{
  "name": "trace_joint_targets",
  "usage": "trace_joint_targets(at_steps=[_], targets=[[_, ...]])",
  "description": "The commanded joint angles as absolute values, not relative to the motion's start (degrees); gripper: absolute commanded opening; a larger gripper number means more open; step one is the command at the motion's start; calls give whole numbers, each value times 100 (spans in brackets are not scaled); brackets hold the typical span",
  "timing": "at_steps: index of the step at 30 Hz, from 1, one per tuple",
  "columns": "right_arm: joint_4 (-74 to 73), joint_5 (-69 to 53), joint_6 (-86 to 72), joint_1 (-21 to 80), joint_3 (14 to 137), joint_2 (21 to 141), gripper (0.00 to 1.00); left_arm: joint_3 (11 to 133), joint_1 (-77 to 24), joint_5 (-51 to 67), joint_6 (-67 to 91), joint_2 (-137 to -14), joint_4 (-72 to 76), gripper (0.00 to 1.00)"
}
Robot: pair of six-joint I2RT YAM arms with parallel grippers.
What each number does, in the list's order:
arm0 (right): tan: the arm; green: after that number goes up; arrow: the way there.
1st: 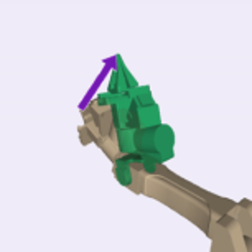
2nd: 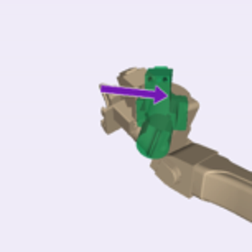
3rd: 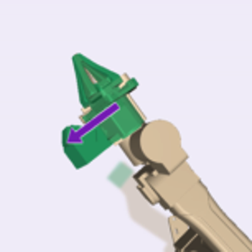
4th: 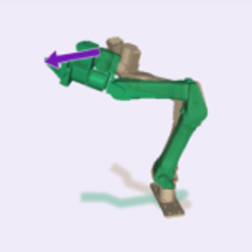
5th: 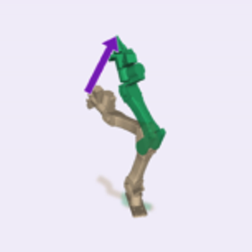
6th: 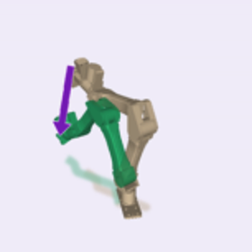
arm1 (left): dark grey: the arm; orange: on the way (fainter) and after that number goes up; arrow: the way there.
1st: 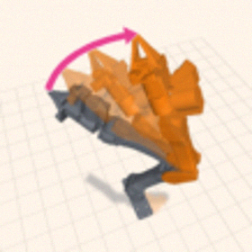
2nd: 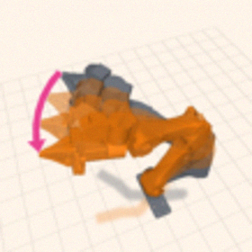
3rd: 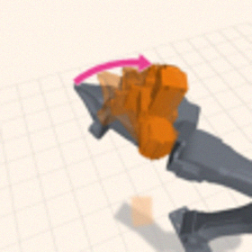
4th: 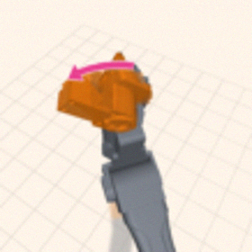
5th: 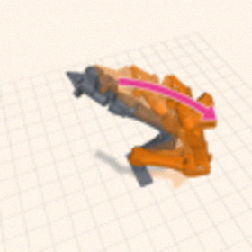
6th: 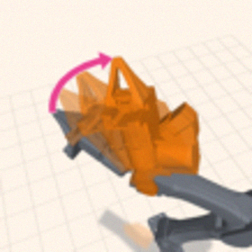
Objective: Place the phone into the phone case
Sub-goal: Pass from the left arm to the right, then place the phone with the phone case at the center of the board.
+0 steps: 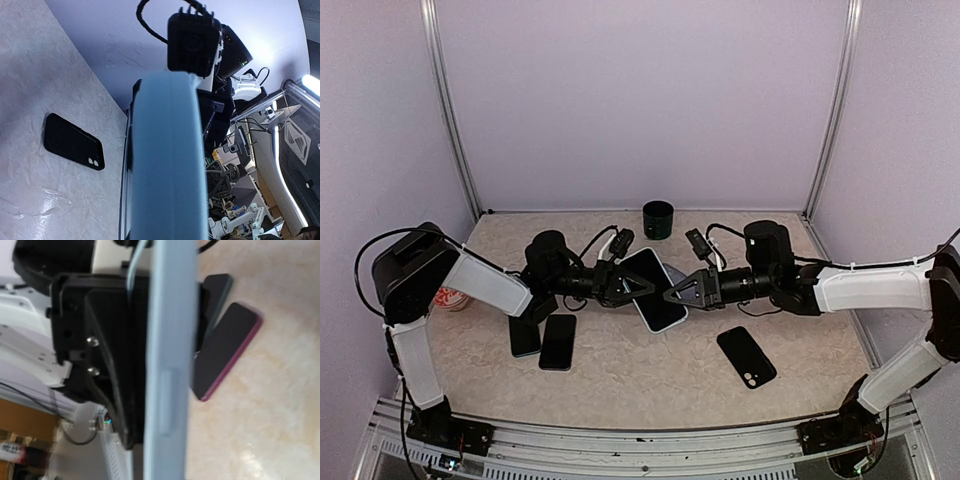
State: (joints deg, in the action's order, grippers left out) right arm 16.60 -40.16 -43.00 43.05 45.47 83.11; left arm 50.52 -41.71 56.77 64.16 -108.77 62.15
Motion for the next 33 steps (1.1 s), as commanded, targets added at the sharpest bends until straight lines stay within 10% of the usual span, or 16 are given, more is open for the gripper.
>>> trace_joint_targets(at_steps=[1,8,20,33], targets=[[2249,-4645,-4411,4288,4632,8402,5,5234,-4192,5660,6328,-10860,6337,0],[2479,-4884,-4605,4293,4607,8569,0,5238,-4177,5581,6182,-10819,6113,2],[2098,-4190,-4514,4226,4860,8270,0,5115,-4037,5459,6272,-10713,6247,96],[747,-3485,-4021,4042,6741,9628,0,5068,-3212,2866,4831,-9114,2636,99]])
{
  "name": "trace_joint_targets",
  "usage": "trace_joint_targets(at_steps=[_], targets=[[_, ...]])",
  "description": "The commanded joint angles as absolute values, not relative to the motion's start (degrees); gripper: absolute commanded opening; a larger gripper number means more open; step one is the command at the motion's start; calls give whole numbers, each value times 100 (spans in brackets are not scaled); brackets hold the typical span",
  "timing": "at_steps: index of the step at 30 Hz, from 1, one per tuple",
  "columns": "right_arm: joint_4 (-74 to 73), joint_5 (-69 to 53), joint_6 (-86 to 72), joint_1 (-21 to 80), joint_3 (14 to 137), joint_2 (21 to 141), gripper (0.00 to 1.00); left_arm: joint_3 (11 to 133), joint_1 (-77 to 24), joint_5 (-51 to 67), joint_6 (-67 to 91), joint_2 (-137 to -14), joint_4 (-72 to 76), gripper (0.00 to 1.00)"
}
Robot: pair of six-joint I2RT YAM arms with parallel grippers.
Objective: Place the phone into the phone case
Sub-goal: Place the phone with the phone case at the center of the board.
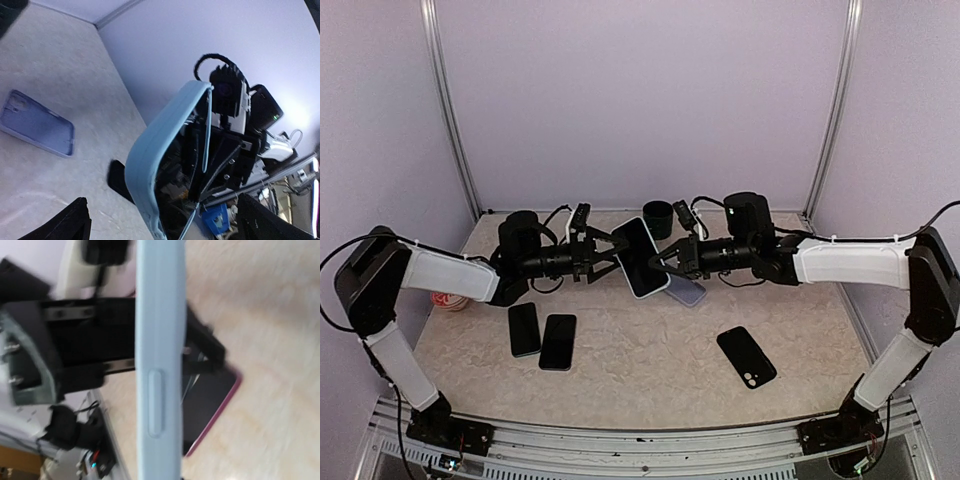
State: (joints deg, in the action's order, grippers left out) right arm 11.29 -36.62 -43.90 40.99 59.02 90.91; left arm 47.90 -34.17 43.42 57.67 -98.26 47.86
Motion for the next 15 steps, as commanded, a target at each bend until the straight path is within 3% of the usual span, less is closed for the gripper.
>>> trace_joint_targets(at_steps=[1,4,15], targets=[[606,-3476,-3957,4039,7010,9844,0,5213,-3178,2478,4582,-8910,2007,99],[321,-3466,-3845,4043,7795,10497,0,5365,-2988,1887,4207,-8370,936,99],[608,-2608,-4609,4137,9953,12704,0,3806,-1316,1797,4245,-5948,271,99]])
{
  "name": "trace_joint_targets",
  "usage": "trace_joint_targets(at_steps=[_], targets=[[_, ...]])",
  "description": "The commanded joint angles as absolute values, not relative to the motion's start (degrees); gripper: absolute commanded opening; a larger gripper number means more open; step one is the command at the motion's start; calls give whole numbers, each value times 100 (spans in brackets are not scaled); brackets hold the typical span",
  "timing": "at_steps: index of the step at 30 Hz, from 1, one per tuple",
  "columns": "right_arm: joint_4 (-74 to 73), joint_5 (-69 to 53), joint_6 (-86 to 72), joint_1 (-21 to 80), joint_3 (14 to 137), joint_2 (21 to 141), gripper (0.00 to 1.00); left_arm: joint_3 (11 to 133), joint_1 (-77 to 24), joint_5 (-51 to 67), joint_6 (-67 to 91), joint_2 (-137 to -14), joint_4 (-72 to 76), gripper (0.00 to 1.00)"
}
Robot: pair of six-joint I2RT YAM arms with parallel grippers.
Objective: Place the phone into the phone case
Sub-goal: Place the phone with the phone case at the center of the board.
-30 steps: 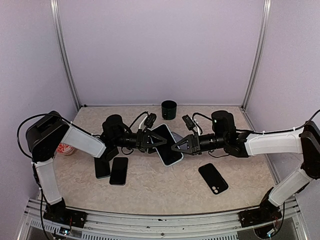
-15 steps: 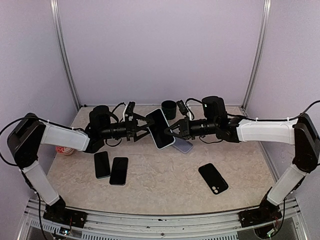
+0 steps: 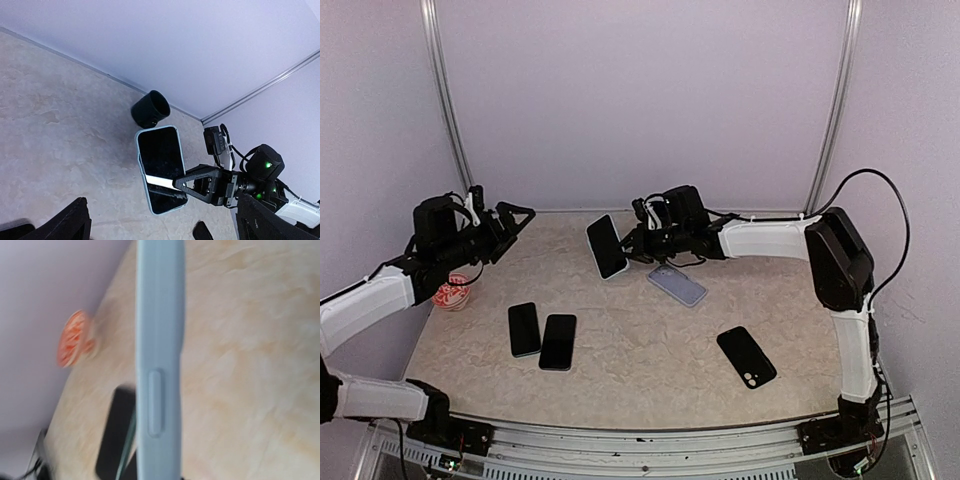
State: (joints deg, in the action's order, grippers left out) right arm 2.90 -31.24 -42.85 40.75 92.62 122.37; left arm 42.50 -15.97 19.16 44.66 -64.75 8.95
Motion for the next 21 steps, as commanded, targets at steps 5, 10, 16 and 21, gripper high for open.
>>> trace_joint_targets(at_steps=[5,10,16,21], targets=[[1141,-2104,-5073,4255,10440,13466,0,3343,-1102,1881,4156,-5381,75,99],[1303,-1949,-5603,4358,11193,14238,0,3275,-967,2065,3864,-5080,-106,99],[1628,-1884,-6107,4423,11537,14821,0,3101,-958,2152,3642,-4647,-174,99],[1574,-1903,-6287,4460,11974,15265,0,3044,-958,2230,3497,-4433,-243,99]])
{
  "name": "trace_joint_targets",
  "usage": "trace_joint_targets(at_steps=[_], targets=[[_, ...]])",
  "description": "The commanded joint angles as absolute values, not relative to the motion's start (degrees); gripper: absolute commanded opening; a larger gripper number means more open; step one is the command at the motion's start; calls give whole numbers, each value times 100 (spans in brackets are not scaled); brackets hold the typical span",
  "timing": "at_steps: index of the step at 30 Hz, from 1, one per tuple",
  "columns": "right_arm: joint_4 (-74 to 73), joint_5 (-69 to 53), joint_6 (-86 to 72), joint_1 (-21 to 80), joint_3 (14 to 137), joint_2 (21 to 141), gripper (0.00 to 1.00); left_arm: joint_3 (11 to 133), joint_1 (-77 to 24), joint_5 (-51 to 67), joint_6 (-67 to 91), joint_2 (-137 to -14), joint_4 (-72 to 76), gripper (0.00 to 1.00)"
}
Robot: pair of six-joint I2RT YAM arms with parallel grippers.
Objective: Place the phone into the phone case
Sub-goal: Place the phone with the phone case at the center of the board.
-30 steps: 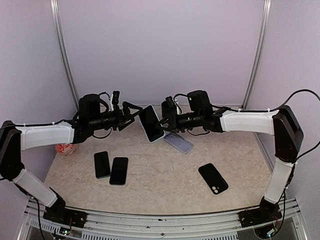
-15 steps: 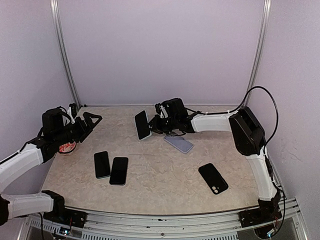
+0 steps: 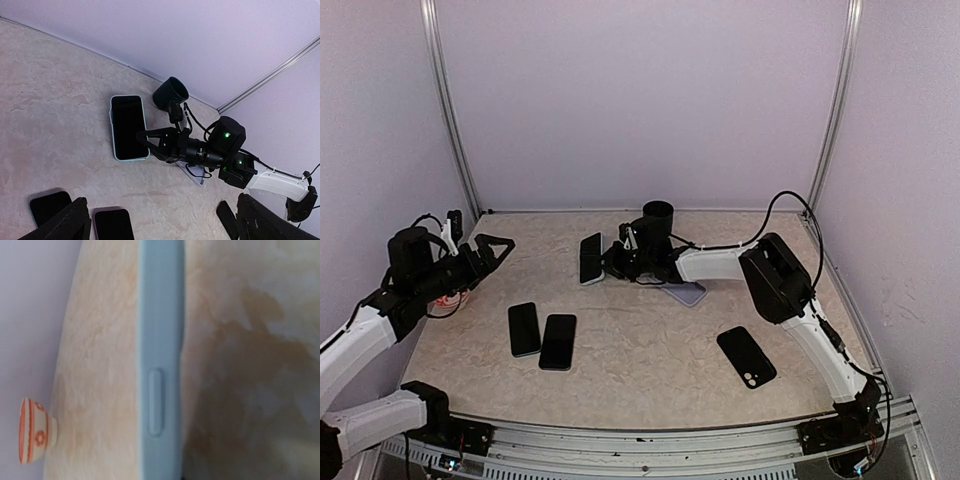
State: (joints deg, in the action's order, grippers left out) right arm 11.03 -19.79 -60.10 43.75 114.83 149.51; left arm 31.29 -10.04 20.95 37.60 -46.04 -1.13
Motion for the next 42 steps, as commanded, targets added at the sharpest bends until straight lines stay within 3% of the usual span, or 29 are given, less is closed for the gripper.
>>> trace_joint_targets(at_steps=[1,5,14,28,42], targets=[[1573,-1913,-6345,4464,12051,15349,2,3023,-955,2236,3484,-4397,-239,99],[1495,-1952,-6468,4490,12368,15646,19,2944,-949,2252,3416,-4181,-231,99],[859,-1643,-6257,4496,12081,15347,42,2836,-949,2246,3407,-3923,-286,99],[-901,-277,-5630,4695,11719,14639,48,2734,-949,2284,3577,-3823,-193,99],[-205,-1528,-5146,4640,13026,15936,49,2535,-949,2353,3744,-3773,-121,99]])
